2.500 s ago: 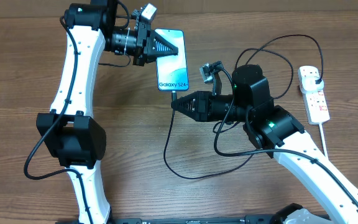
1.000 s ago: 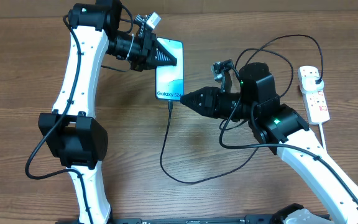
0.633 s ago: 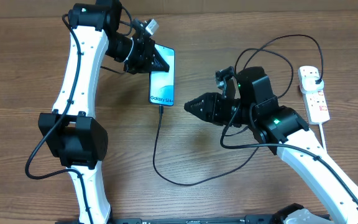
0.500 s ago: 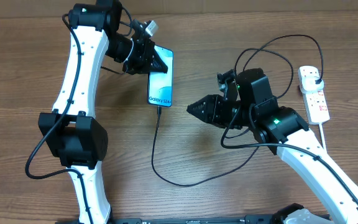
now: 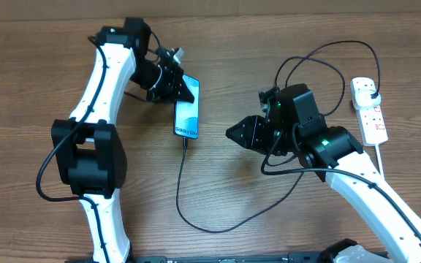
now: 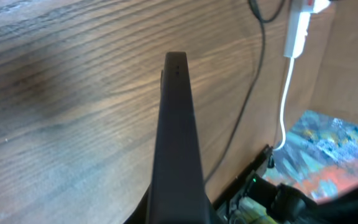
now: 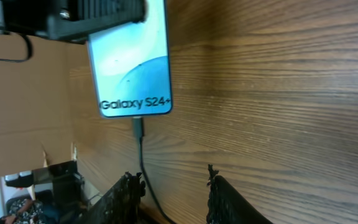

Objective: Plug charger to phone and switch on socket
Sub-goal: 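Release the connector with the right gripper and lower the phone with the left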

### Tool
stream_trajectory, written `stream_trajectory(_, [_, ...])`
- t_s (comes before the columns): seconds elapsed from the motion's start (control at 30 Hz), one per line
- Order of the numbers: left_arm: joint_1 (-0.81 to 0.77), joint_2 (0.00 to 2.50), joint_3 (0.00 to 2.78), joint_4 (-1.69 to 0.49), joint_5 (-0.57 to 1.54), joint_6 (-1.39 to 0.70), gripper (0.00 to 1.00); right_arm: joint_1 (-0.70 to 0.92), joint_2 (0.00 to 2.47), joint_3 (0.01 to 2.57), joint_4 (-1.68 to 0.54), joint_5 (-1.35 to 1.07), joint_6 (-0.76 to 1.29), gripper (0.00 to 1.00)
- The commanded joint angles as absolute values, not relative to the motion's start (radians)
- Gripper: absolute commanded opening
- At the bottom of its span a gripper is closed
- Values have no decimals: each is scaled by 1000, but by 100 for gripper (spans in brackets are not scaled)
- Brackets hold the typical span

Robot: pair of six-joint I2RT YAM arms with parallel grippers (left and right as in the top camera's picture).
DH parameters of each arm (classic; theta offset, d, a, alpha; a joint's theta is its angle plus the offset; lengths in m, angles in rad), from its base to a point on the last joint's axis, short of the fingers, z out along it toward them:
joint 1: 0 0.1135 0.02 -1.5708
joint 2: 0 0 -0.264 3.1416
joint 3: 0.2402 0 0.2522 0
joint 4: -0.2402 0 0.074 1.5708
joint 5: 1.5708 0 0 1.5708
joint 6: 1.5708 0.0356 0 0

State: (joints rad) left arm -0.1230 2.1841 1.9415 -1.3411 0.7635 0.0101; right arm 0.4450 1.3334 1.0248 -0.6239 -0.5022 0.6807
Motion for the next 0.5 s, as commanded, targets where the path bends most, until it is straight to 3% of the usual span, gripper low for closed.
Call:
stream_trajectory(0.0, [-126,2190,1858,-1274,774,-51,4,442,1336,1035,-638,-469,672,37])
stream_trajectory(0.47, [-124,2190,1643,-1057,690,-105,4,442,1336,1035,-672,-460,672,36])
